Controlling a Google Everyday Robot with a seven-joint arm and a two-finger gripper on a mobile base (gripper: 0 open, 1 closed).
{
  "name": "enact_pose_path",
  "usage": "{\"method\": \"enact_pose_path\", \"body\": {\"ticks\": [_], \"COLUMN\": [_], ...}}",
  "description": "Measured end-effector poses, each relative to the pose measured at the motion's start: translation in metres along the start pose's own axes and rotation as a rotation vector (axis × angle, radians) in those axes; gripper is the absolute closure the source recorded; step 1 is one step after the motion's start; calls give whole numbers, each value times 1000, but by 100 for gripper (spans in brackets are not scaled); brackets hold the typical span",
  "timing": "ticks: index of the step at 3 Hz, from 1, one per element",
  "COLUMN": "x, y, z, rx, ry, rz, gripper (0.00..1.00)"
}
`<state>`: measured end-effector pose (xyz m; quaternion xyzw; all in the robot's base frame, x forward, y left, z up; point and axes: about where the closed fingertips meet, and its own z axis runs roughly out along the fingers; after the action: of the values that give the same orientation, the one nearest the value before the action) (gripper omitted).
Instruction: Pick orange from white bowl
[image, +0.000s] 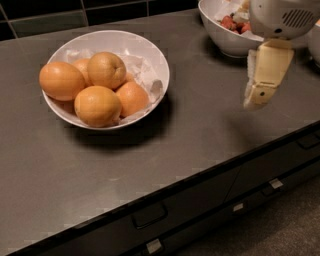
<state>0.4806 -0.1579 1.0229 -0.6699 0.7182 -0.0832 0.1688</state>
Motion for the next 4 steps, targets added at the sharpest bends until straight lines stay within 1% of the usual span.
{"method": "enact_pose_path", "body": {"ticks": [1, 2, 3, 4], "x": [-43, -86, -90, -108], "y": [-14, -18, -21, -29], "z": [10, 33, 30, 33], "rx": [-27, -76, -55, -53], "ry": [-31, -96, -106, -116], "rz": [-113, -218, -219, -263], "gripper": [0, 0, 0, 0]}}
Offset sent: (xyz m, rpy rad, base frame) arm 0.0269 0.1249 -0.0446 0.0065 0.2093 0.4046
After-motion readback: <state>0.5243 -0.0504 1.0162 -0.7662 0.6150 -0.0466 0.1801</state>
